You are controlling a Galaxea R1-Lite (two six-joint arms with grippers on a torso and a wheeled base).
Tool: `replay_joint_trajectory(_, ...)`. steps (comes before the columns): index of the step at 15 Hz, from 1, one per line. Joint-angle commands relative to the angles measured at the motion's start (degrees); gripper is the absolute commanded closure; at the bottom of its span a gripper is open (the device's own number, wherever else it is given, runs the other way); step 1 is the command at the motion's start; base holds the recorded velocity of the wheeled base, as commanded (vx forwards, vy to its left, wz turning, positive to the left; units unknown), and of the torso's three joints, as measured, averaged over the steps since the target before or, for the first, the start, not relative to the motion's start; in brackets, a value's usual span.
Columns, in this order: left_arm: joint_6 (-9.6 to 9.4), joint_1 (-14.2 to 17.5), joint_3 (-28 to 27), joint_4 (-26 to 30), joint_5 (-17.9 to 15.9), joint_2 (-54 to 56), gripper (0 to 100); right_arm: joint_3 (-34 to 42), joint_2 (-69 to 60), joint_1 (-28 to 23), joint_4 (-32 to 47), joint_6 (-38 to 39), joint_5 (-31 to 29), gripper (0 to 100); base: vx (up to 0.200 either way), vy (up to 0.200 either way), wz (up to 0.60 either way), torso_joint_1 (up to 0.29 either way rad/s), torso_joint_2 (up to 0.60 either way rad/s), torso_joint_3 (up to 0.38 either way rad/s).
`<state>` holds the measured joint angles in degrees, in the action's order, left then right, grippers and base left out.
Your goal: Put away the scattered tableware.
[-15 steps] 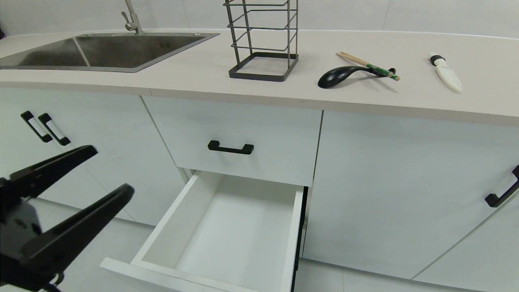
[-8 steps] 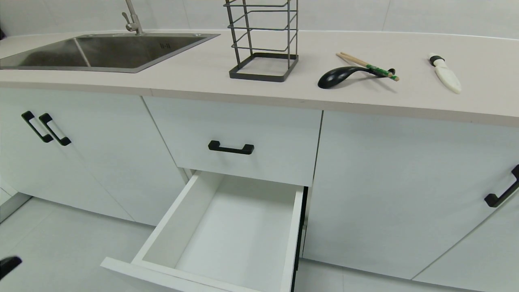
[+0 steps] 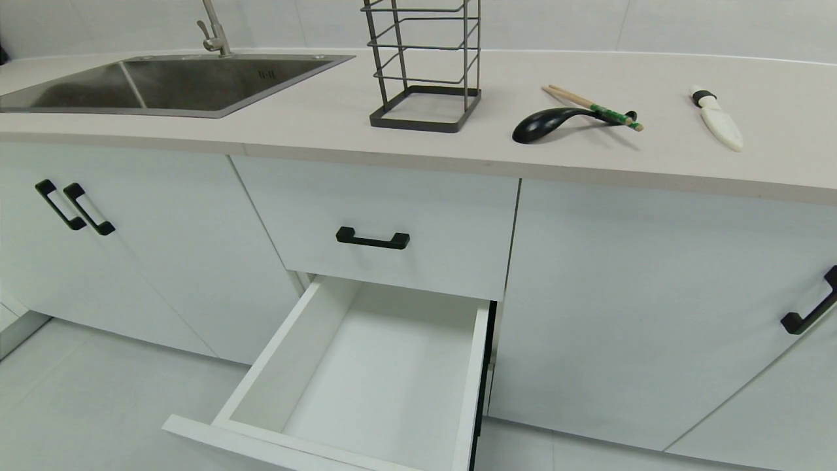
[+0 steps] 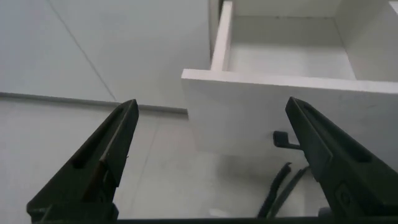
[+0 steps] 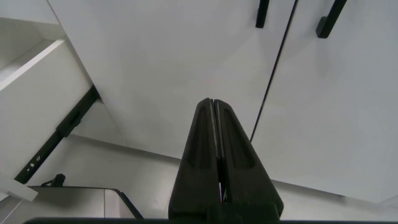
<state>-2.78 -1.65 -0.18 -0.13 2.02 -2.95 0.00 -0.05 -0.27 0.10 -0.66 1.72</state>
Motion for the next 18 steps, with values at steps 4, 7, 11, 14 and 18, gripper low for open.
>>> replay_joint_trajectory(4, 4.36, 1.47, 0.18, 0.05, -0.18, 2.95, 0, 0.00, 0.05, 0.00, -0.01, 0.31, -0.22, 100, 0.000, 0.000, 0.30, 0.002, 0.00, 0.002)
replay_joint_trajectory(7, 5.06, 1.47, 0.18, -0.04, -0.18, 2.95, 0, 0.00, 0.05, 0.00, -0.01, 0.31, -0.22, 100, 0.000, 0.000, 0.00, 0.000, 0.00, 0.000)
replay_joint_trajectory(11, 5.06, 1.47, 0.18, -0.04, -0.09, 2.95, 0, 0.00, 0.05, 0.00, -0.01, 0.31, -0.22, 100, 0.100, 0.000, 0.00, 0.001, 0.00, 0.002)
replay_joint_trajectory(14, 4.89, 1.47, 0.18, -0.04, -0.18, 2.95, 0, 0.00, 0.05, 0.00, -0.01, 0.31, -0.22, 100, 0.067, 0.000, 0.00, 0.001, 0.00, -0.001)
replay_joint_trajectory(18, 5.06, 1.47, 0.18, -0.04, -0.18, 2.95, 0, 0.00, 0.05, 0.00, -0.01, 0.22, -0.22, 100, 0.000, 0.000, 0.00, 0.000, 0.00, 0.000)
